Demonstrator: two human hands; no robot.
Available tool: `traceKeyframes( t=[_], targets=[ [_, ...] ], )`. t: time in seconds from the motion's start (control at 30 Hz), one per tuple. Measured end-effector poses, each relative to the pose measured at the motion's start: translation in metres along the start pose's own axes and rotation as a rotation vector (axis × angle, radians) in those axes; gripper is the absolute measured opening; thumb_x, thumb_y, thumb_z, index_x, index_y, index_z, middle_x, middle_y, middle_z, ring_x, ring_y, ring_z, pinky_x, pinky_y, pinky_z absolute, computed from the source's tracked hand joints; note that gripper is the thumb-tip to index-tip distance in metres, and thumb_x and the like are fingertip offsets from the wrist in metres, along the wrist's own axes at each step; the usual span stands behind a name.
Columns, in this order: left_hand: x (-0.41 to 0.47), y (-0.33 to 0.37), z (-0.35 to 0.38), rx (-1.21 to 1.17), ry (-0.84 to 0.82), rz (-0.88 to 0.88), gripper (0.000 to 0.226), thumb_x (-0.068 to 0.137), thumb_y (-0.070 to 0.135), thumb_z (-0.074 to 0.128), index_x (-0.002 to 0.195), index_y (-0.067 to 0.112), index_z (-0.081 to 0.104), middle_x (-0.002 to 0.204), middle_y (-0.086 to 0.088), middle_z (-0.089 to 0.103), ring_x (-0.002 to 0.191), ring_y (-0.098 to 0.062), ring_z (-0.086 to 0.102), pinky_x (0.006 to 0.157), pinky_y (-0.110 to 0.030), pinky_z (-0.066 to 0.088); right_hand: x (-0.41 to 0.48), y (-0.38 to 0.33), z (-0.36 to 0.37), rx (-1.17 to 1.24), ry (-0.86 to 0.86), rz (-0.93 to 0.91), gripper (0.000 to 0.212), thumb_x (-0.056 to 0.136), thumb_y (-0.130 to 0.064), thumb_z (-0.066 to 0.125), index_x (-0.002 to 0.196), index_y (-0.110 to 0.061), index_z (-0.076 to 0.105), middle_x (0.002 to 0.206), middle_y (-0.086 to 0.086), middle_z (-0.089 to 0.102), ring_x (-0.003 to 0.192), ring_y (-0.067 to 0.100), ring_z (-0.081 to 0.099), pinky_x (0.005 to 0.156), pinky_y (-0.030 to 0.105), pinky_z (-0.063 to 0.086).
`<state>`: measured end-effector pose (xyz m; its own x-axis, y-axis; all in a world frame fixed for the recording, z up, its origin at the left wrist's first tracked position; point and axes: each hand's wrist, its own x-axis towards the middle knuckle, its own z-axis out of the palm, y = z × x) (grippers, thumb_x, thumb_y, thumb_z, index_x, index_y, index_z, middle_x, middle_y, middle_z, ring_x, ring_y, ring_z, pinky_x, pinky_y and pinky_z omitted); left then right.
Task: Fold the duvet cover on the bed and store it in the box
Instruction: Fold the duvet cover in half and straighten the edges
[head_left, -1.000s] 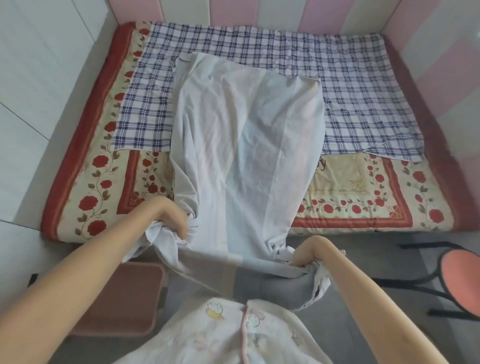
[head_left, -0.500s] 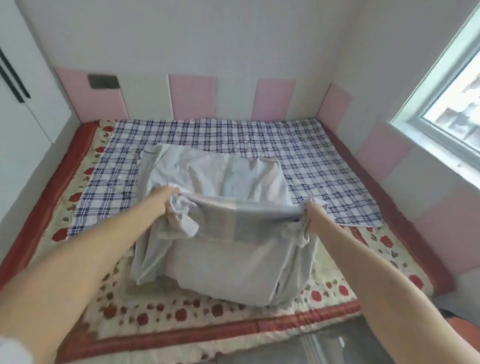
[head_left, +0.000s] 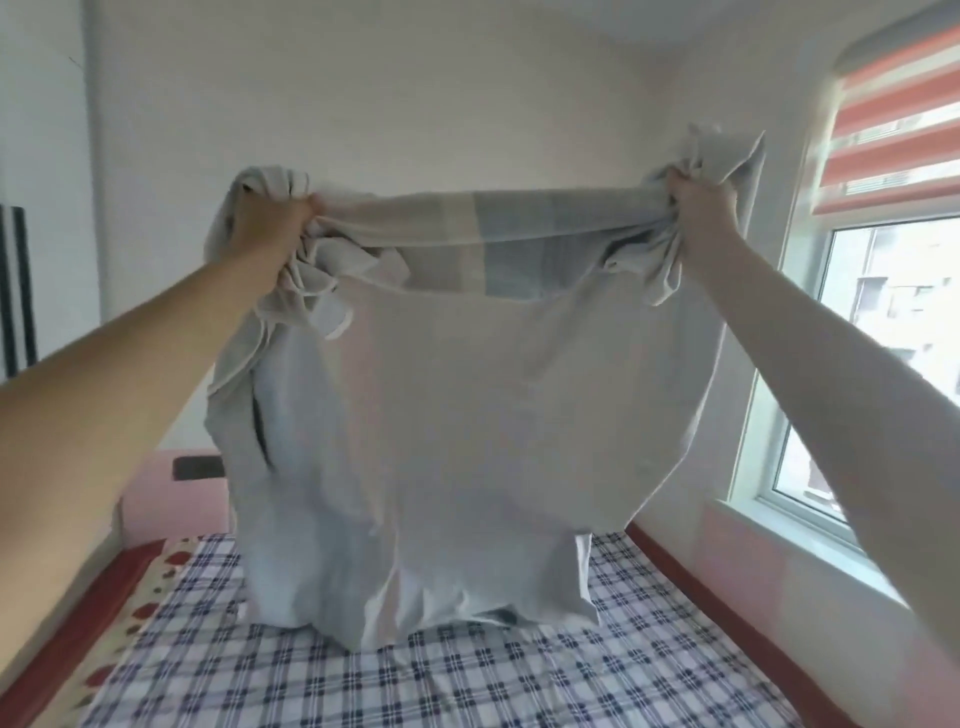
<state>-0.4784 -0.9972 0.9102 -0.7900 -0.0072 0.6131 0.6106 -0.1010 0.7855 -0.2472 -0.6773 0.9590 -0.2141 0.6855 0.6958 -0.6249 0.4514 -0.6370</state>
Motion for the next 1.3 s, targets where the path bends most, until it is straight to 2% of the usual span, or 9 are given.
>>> traceKeyframes(
  t=[0.1, 0.33, 0.43, 0.67, 0.8, 0.97, 1.07, 1.2, 1.3],
  targets=[
    [-0.056, -0.006, -0.016, 0.006, 0.029, -0.01, 0.021, 0.078, 0.024, 0.062, 0.065, 0.024, 0.046, 0.07, 0.004, 0.052, 0.07, -0.016, 0.054, 0.065, -0.027, 0.042, -0.043, 0.001, -0.022, -0.033, -0.064, 0.029, 0.018, 0.087, -0.006, 0.062, 0.087, -0.022, 0.053, 0.083, -0.003, 0.06, 0.077, 0.01, 0.061, 0.078, 0.025, 0.053],
    [-0.178, -0.03, -0.064, 0.022, -0.134, -0.213, 0.013, 0.087, 0.017, 0.063, 0.077, 0.023, 0.059, 0.08, 0.003, 0.061, 0.076, -0.015, 0.06, 0.073, -0.03, 0.049, -0.153, 0.001, -0.092, -0.196, -0.104, 0.243, 0.006, 0.09, -0.01, 0.059, 0.088, -0.015, 0.056, 0.076, -0.005, 0.056, 0.064, 0.003, 0.057, 0.061, 0.018, 0.048],
    [-0.233, -0.03, -0.086, 0.103, -0.225, -0.279, 0.016, 0.088, 0.017, 0.064, 0.074, 0.021, 0.057, 0.077, 0.001, 0.059, 0.073, -0.016, 0.058, 0.067, -0.027, 0.047, -0.206, 0.009, -0.131, -0.178, -0.062, 0.332, 0.019, 0.088, -0.009, 0.061, 0.103, -0.012, 0.05, 0.077, -0.004, 0.054, 0.06, 0.003, 0.057, 0.057, 0.018, 0.048],
    [-0.375, -0.052, -0.141, 0.292, -0.263, -0.542, 0.01, 0.088, 0.019, 0.065, 0.091, 0.012, 0.059, 0.079, -0.002, 0.058, 0.071, -0.017, 0.058, 0.06, -0.022, 0.042, -0.361, 0.028, -0.213, -0.271, -0.083, 0.587, 0.012, 0.091, -0.01, 0.056, 0.081, -0.017, 0.055, 0.077, 0.0, 0.056, 0.074, 0.014, 0.058, 0.067, 0.029, 0.05],
    [-0.453, -0.084, -0.171, 0.391, -0.293, -0.776, 0.022, 0.089, 0.021, 0.063, 0.08, 0.004, 0.054, 0.069, -0.005, 0.051, 0.058, -0.015, 0.046, 0.05, -0.026, 0.032, -0.448, 0.045, -0.247, -0.354, -0.068, 0.721, 0.01, 0.093, -0.013, 0.056, 0.085, -0.019, 0.056, 0.082, 0.001, 0.058, 0.077, 0.014, 0.059, 0.071, 0.033, 0.051],
    [-0.541, -0.124, -0.212, 0.596, -0.36, -1.122, 0.052, 0.083, 0.023, 0.071, 0.122, -0.004, 0.05, 0.128, -0.019, 0.051, 0.108, -0.032, 0.054, 0.082, -0.033, 0.041, -0.539, 0.067, -0.289, -0.471, -0.153, 0.923, 0.007, 0.094, -0.012, 0.053, 0.1, -0.009, 0.051, 0.084, 0.008, 0.055, 0.078, 0.019, 0.058, 0.063, 0.031, 0.048],
    [-0.569, -0.136, -0.232, 0.707, -0.476, -1.249, 0.03, 0.086, 0.026, 0.068, 0.079, 0.0, 0.054, 0.113, -0.018, 0.05, 0.097, -0.031, 0.055, 0.089, -0.038, 0.043, -0.574, 0.078, -0.301, -0.542, -0.172, 1.065, 0.007, 0.095, -0.015, 0.054, 0.098, -0.009, 0.05, 0.081, 0.008, 0.054, 0.074, 0.02, 0.056, 0.059, 0.031, 0.045],
    [-0.589, -0.138, -0.259, 0.679, -0.608, -1.366, 0.046, 0.088, 0.023, 0.065, 0.122, -0.007, 0.054, 0.101, -0.016, 0.06, 0.087, -0.027, 0.057, 0.081, -0.035, 0.046, -0.595, 0.089, -0.31, -0.706, -0.214, 1.281, 0.016, 0.093, -0.02, 0.056, 0.083, -0.01, 0.048, 0.072, 0.012, 0.051, 0.065, 0.023, 0.053, 0.061, 0.034, 0.045],
    [-0.593, -0.139, -0.279, 0.686, -0.609, -1.409, 0.03, 0.08, 0.019, 0.071, 0.102, 0.0, 0.061, 0.086, -0.012, 0.059, 0.077, -0.026, 0.056, 0.076, -0.038, 0.047, -0.596, 0.088, -0.313, -0.749, -0.339, 1.373, 0.019, 0.09, -0.019, 0.058, 0.076, -0.01, 0.049, 0.069, 0.009, 0.052, 0.06, 0.021, 0.051, 0.055, 0.031, 0.043]
  ],
)
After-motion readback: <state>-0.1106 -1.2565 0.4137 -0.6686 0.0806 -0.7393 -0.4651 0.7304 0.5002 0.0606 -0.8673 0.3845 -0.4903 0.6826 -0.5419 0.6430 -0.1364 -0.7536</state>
